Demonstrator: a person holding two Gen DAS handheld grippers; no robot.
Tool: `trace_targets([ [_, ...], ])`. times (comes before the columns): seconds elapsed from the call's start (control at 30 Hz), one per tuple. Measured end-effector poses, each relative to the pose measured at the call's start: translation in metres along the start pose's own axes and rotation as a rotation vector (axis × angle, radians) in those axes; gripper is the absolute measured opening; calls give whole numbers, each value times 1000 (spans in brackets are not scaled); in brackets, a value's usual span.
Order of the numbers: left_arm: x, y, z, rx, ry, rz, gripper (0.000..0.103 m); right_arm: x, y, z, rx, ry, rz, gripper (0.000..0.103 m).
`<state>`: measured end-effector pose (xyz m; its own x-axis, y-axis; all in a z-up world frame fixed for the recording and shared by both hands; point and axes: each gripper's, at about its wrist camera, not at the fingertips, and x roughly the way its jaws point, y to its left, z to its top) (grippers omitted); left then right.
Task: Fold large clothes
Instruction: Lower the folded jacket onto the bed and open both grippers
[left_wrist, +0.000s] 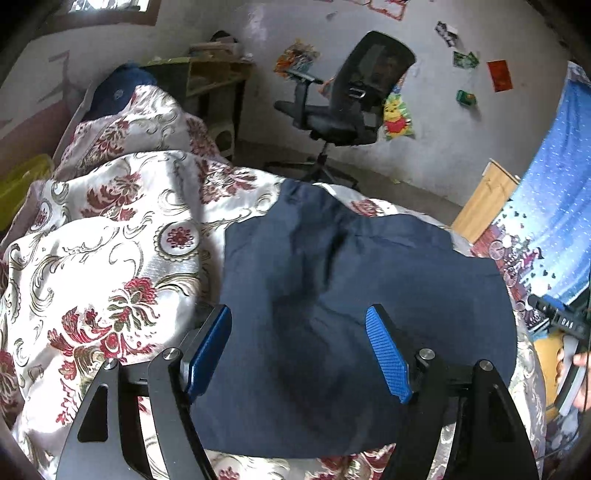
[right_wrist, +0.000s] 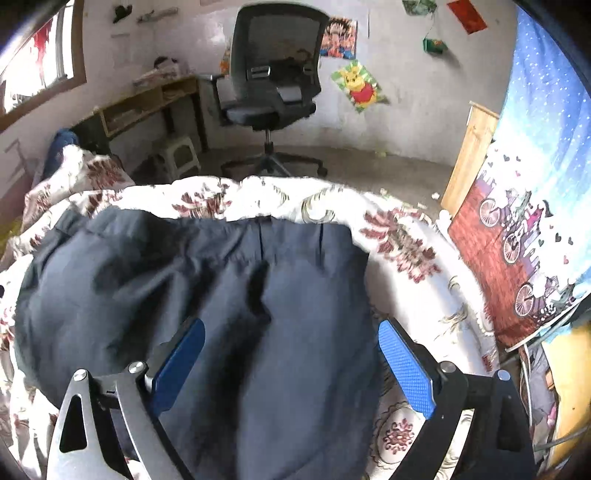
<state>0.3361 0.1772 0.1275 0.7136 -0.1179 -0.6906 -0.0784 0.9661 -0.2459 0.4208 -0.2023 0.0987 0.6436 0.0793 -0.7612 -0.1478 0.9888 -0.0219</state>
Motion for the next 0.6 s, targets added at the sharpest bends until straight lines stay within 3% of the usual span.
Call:
trace_targets([
  [0.03, -4, -6, -2, 4, -12, -2, 74, -7, 1, 1, 2, -16, 14, 96],
  [0.1, -13, -15, -6, 7, -32, 3, 95, -20, 5, -1, 9, -49, 25, 99],
  [0.33, -54, -45, -11, 34, -144, 4, 98, -72, 27, -16, 21, -202, 59, 103],
  [0.6, -95, -69, -28, 99, -209, -1, 99, -130, 48, -47, 33, -333, 86, 103],
])
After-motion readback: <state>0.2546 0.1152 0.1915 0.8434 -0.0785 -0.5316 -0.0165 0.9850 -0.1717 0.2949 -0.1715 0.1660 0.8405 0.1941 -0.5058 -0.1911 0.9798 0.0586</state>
